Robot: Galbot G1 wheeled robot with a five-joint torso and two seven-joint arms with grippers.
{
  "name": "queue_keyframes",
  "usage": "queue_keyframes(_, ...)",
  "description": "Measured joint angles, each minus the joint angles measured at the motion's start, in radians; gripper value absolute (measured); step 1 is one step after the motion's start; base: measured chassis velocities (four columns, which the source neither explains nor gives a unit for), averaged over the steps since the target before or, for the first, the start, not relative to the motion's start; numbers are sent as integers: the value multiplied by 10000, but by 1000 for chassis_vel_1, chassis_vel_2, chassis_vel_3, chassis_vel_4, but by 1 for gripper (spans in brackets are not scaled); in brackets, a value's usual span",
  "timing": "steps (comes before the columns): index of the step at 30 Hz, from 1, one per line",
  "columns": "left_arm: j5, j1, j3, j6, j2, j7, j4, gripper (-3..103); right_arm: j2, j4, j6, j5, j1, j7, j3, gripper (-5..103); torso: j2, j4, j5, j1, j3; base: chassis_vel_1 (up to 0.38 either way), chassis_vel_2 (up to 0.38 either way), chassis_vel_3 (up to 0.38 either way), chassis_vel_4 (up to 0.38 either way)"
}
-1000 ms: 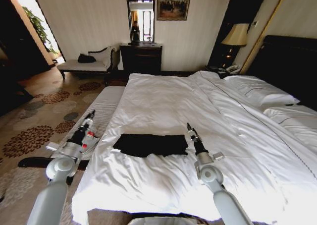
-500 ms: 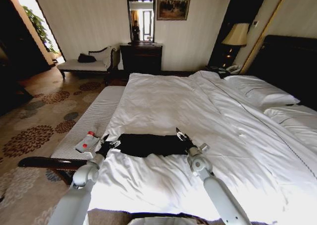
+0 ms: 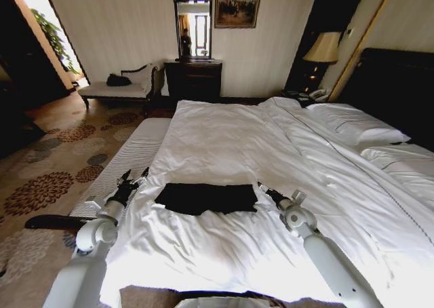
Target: Fold the clothes on the bed.
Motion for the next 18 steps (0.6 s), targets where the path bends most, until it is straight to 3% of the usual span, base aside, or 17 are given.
queue_keyframes(4, -40, 151, -154, 0, 11, -5, -134, 100, -43, -185, -193, 334, -24, -823, -77, 100, 1, -1, -1, 0, 0, 0, 0, 0, 0)
queue_keyframes(8, -95, 256, -304, 0, 19, -12, -233, 100, 27, -373, 77, 293, -95, -1731, -223, 100, 1, -1, -1, 0, -1, 0, 0, 0, 0)
queue_keyframes(18, -83, 588, -411, 0, -58, -19, -400, 100, 398, -587, 973, 360, 21, -2555, -257, 100, 1, 0, -1, 0, 0, 0, 0, 0, 0)
